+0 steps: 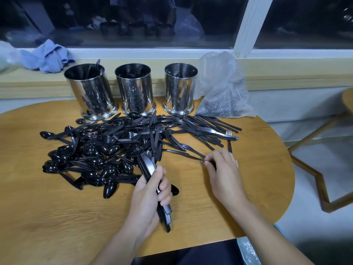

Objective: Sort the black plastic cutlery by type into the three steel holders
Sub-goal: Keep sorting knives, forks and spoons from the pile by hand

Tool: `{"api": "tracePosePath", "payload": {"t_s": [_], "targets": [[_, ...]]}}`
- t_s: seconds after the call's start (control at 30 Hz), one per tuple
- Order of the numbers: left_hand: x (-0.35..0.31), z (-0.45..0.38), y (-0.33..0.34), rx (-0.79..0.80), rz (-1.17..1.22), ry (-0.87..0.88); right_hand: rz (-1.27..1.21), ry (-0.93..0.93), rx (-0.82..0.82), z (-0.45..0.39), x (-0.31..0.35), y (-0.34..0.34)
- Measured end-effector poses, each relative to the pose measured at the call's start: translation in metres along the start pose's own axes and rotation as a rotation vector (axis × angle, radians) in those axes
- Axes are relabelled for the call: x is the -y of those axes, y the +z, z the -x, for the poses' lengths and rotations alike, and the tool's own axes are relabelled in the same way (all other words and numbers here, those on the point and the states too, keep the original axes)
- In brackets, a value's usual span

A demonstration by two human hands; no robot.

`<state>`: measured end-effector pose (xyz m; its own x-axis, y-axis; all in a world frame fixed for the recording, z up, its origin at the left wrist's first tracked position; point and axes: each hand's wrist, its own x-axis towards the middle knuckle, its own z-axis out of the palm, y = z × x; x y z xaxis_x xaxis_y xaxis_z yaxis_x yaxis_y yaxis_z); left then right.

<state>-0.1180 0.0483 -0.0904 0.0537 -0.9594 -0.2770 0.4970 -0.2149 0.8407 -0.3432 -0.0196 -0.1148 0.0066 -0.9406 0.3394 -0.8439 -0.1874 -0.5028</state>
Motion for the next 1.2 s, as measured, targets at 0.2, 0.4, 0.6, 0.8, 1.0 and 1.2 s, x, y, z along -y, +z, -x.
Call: {"api": "tracePosePath", "payload": {"t_s": [0.2,0.4,0.6,0.8,1.0,1.2], "targets": [[0.002,0.000,-0.003,0.036,-0.007,0.011,0.014,-0.001,-0.033,-0.010,-0.003,0.015],[0.004,0.000,-0.003,0.067,-0.027,0.005,0.004,0.066,-0.077,-0.007,-0.002,0.014],[0.004,0.001,-0.004,0.069,-0.017,0.003,0.047,0.123,-0.063,-0.001,-0.002,0.008],[0.002,0.003,-0.001,0.050,-0.026,0.012,-0.004,0.142,-0.074,0.013,0.005,-0.001],[-0.003,0.002,0.012,0.015,-0.129,0.074,-0.732,0.280,0.108,0.034,0.048,-0.017],[-0.005,-0.007,0.038,-0.028,-0.101,0.063,-0.992,0.224,0.341,0.040,0.079,-0.023]]}}
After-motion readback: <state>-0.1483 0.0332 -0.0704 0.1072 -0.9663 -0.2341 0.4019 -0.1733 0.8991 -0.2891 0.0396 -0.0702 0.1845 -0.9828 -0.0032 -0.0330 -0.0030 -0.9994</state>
